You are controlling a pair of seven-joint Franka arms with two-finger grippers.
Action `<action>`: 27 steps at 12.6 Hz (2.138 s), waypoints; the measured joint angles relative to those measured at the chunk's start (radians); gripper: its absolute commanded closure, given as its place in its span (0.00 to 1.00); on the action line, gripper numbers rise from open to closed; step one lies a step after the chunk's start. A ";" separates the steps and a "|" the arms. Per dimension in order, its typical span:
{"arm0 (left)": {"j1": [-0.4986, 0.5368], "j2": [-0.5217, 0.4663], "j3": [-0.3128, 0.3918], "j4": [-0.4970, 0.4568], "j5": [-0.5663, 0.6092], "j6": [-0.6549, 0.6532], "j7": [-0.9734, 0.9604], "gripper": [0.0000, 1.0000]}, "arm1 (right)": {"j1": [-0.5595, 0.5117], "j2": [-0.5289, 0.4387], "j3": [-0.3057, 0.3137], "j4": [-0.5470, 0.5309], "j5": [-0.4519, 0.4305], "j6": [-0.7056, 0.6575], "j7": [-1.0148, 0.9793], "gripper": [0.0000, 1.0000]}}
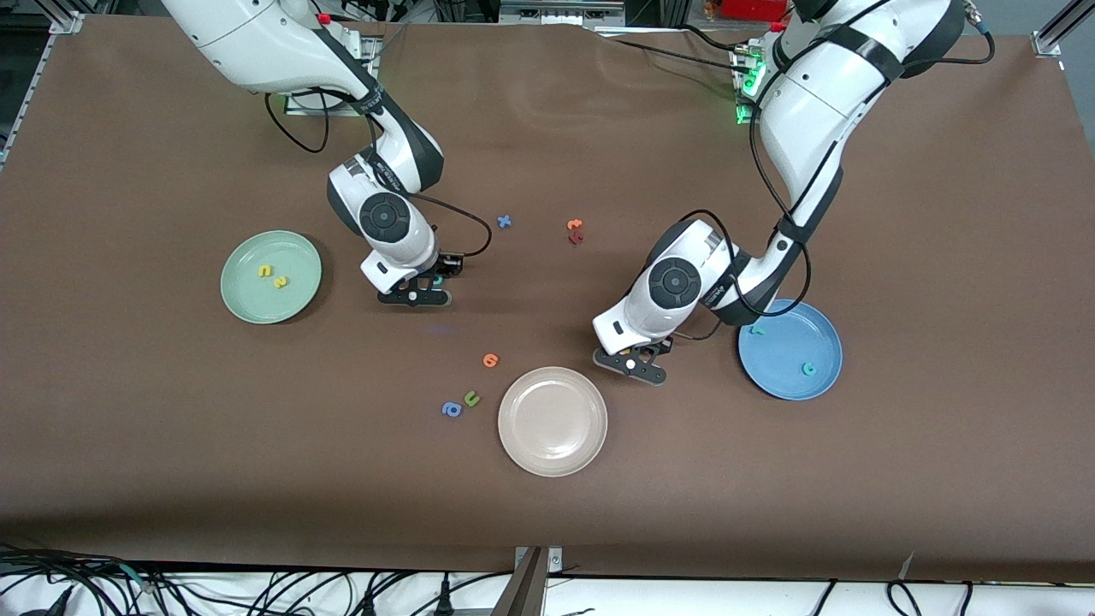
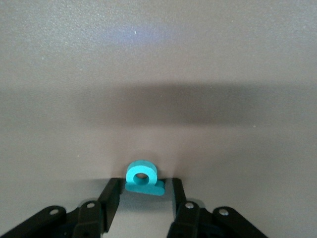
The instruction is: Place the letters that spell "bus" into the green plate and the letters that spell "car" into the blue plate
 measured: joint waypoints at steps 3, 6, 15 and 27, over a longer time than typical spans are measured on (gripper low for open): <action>0.000 0.000 0.001 0.002 0.000 0.000 0.000 0.59 | 0.000 0.000 0.000 0.000 -0.001 0.002 -0.020 0.58; 0.000 0.000 0.002 0.003 0.000 0.000 0.001 0.79 | 0.000 0.000 0.001 0.000 -0.001 0.006 -0.030 0.74; 0.018 -0.012 0.007 0.031 0.001 -0.063 0.042 0.94 | -0.001 -0.002 -0.002 0.005 -0.004 0.006 -0.037 0.79; 0.297 -0.115 0.015 0.014 0.084 -0.416 0.410 0.65 | -0.022 -0.179 -0.347 0.117 0.021 -0.453 -0.576 0.79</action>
